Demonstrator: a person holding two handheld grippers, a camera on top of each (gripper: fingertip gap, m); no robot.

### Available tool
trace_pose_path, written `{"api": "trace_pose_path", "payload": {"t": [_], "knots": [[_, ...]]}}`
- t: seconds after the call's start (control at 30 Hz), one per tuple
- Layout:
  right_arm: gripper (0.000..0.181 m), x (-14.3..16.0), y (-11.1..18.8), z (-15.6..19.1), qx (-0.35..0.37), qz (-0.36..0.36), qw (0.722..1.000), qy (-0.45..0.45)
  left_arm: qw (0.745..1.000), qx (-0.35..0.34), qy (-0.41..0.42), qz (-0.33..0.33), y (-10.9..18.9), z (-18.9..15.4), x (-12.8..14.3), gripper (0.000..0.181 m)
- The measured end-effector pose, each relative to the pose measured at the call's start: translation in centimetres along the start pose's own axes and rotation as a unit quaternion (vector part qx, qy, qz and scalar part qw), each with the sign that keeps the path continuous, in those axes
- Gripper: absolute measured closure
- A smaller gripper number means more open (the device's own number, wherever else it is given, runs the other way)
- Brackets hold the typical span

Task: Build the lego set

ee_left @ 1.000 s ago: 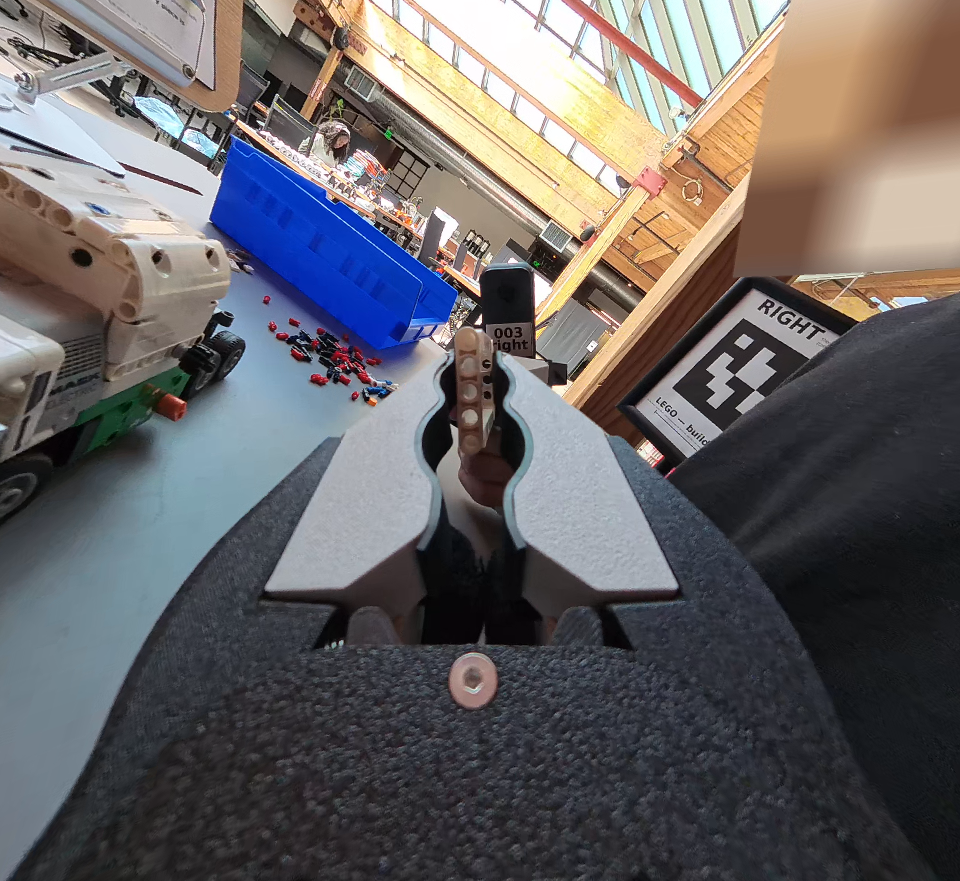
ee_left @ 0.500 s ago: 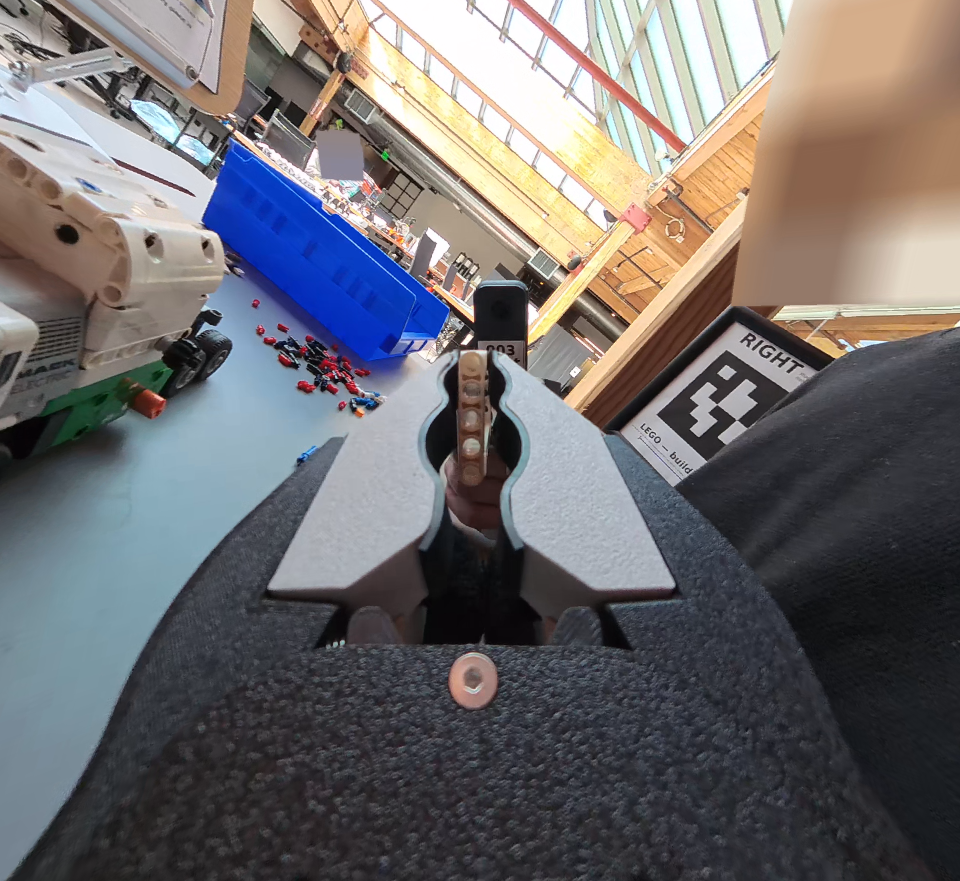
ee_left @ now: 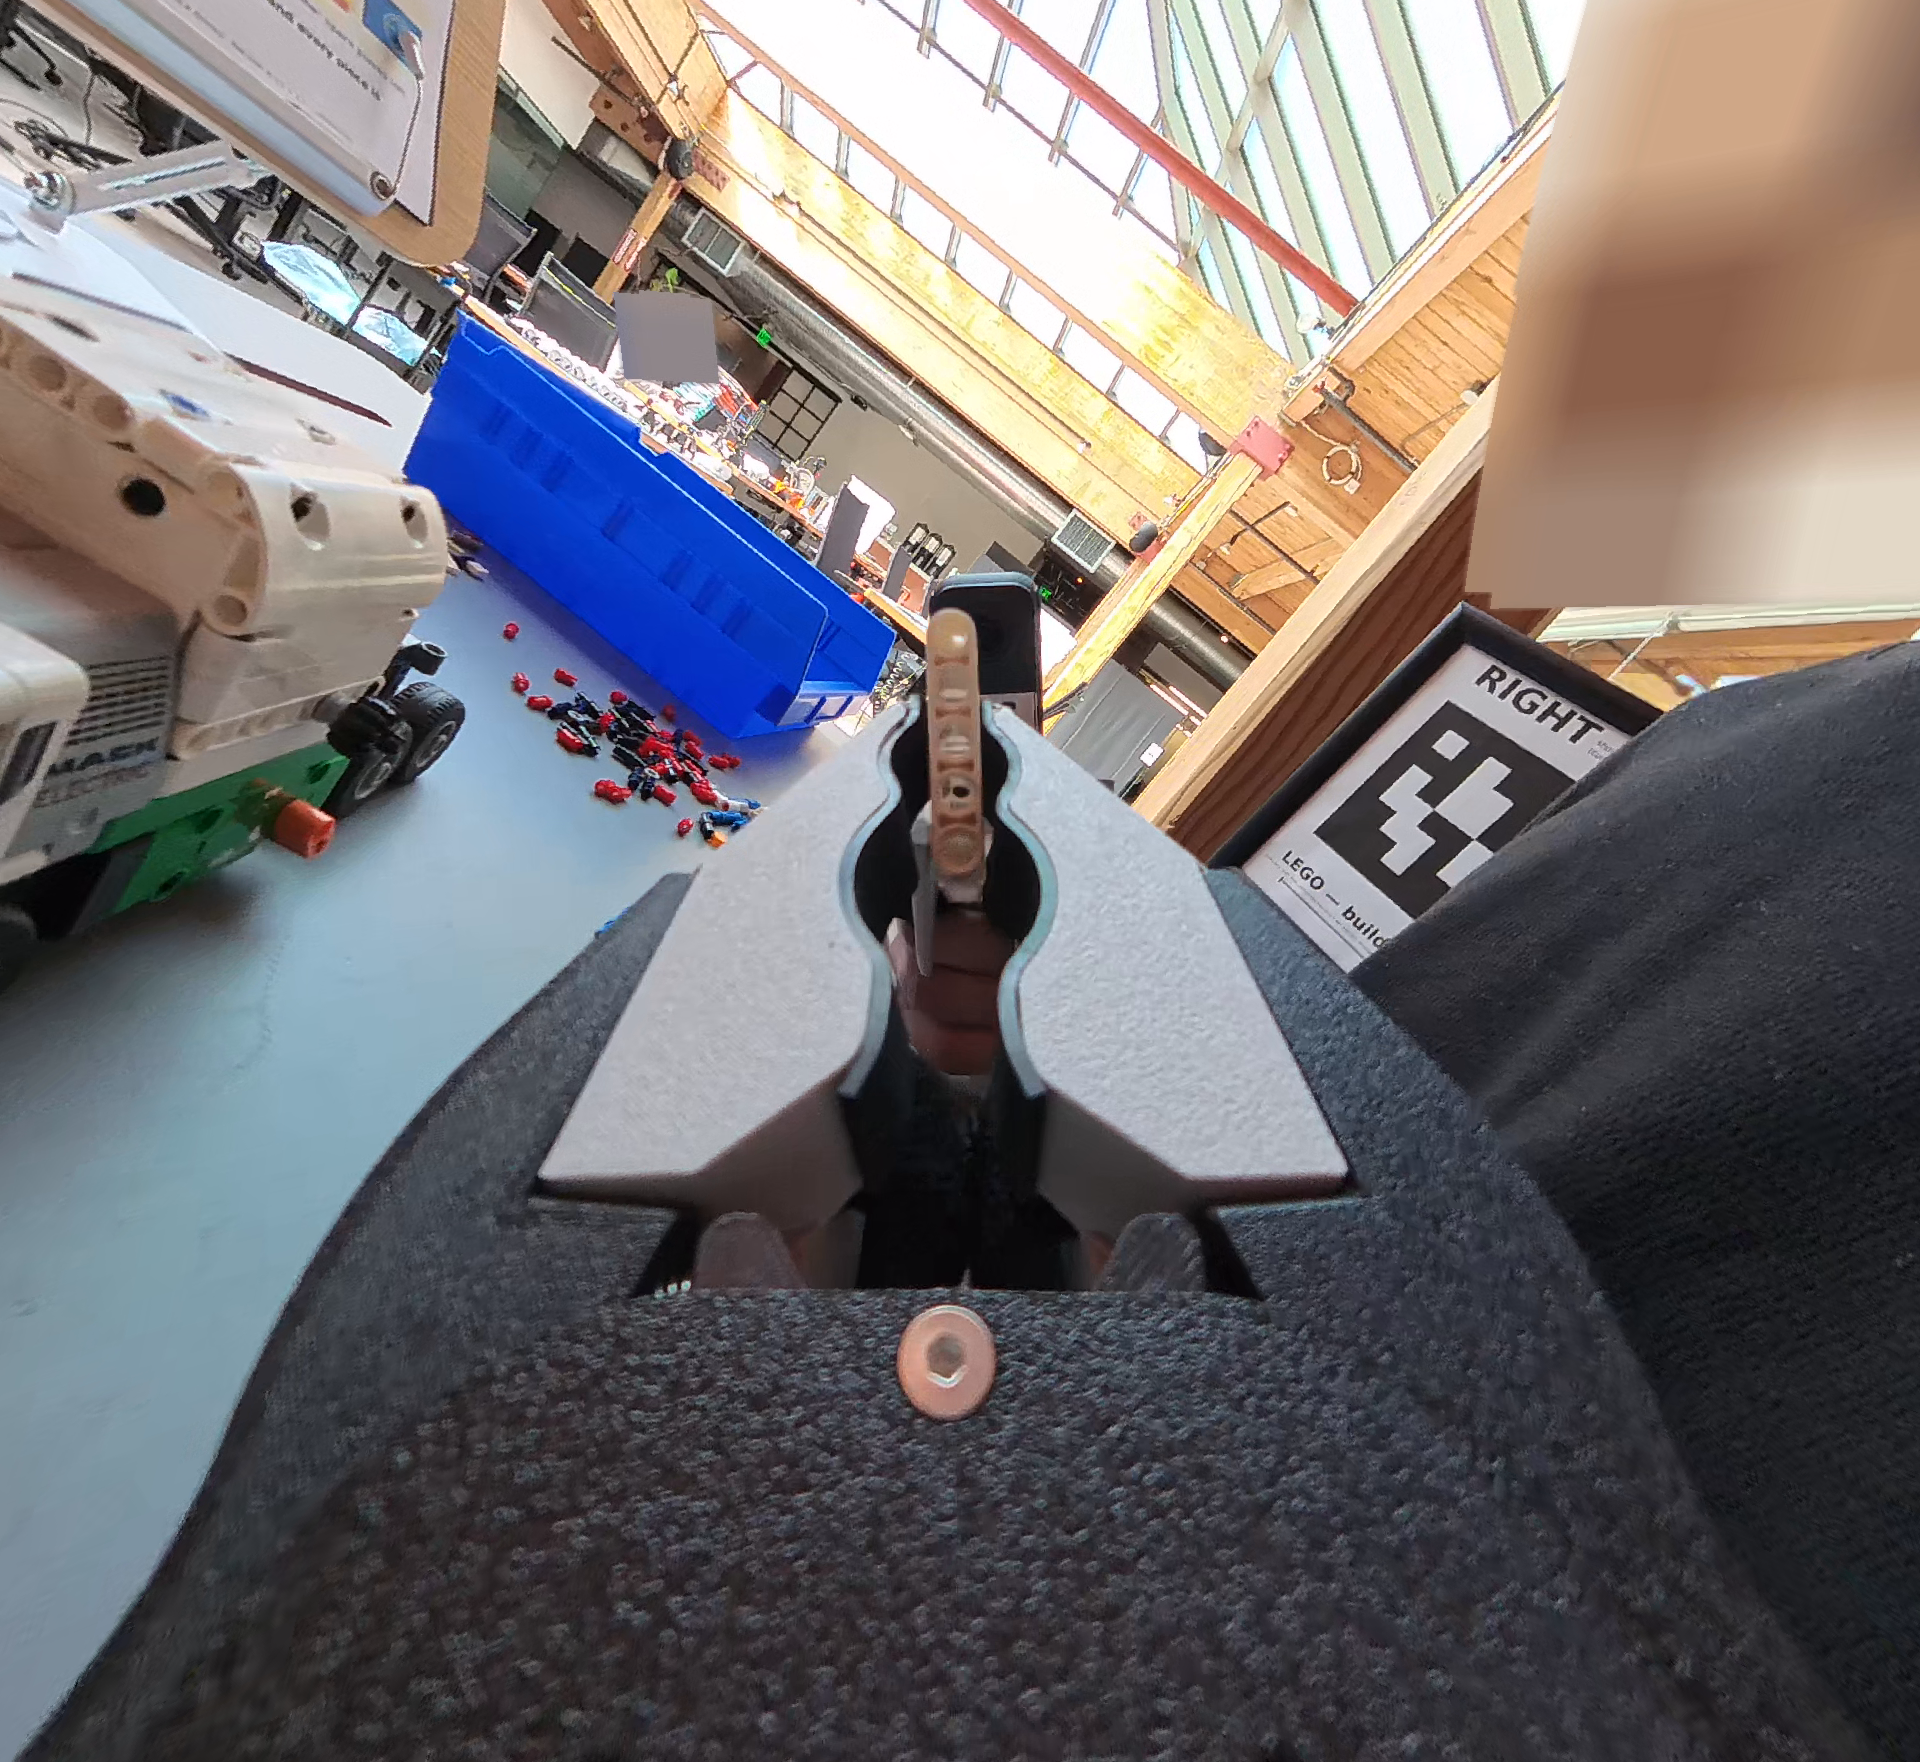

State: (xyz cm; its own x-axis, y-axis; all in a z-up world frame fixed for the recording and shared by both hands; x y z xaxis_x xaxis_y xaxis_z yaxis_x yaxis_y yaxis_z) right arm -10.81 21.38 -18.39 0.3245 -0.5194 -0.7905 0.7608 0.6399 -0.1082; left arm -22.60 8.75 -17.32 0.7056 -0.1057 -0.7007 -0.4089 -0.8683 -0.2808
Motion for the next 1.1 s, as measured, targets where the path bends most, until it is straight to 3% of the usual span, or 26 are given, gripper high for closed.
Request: {"api": "trace_pose_path", "payload": {"t": [0.2,0.47,0.53,0.6,0.63,0.9,1.1], "knots": [[0.172,0.0,0.0,0.1,0.015,0.021,0.999,0.020,0.997,-0.023,-0.068,0.031,0.3,-0.5,-0.7,0.177],[0.153,-1.0,0.4,0.4,0.057,0.027,0.995,0.074,0.993,-0.014,-0.100,0.067,0.7,-1.0,-1.0,0.177],[0.153,-0.7,-0.4,0.8,0.032,0.042,0.996,0.072,0.992,-0.001,-0.095,0.081,0.5,-1.2,-0.5,0.177],[0.173,-0.3,-1.0,1.0,0.016,0.047,0.996,0.072,0.993,0.003,-0.087,0.081,0.3,-1.2,-0.1,0.176],[0.174,-0.3,-1.1,1.1,0.011,0.044,0.996,0.073,0.994,0.004,-0.078,0.075,0.3,-1.1,-0.1,0.176],[0.175,-0.3,-1.2,1.1,0.019,0.022,0.996,0.085,0.999,0.026,0.028,0.011,0.1,-0.8,-0.2,0.169],[0.174,-0.2,-1.2,1.1,0.024,0.029,0.996,0.086,1.000,0.015,0.019,0.000,0.0,-0.6,-0.2,0.175]]}}
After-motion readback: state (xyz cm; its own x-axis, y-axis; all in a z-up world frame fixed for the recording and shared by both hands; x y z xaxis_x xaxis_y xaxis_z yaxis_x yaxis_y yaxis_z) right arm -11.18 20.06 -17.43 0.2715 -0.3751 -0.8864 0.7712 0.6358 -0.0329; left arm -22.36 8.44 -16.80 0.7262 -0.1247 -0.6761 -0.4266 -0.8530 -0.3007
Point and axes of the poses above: each gripper's, where its closed fingertips meet, y back along the fingers, x out of its underside, z = x × y across the jaws, the point moved 8 cm from there along y, back along the fingers, and after that the axes turned 3 degrees about y, right-handed, at the moved point
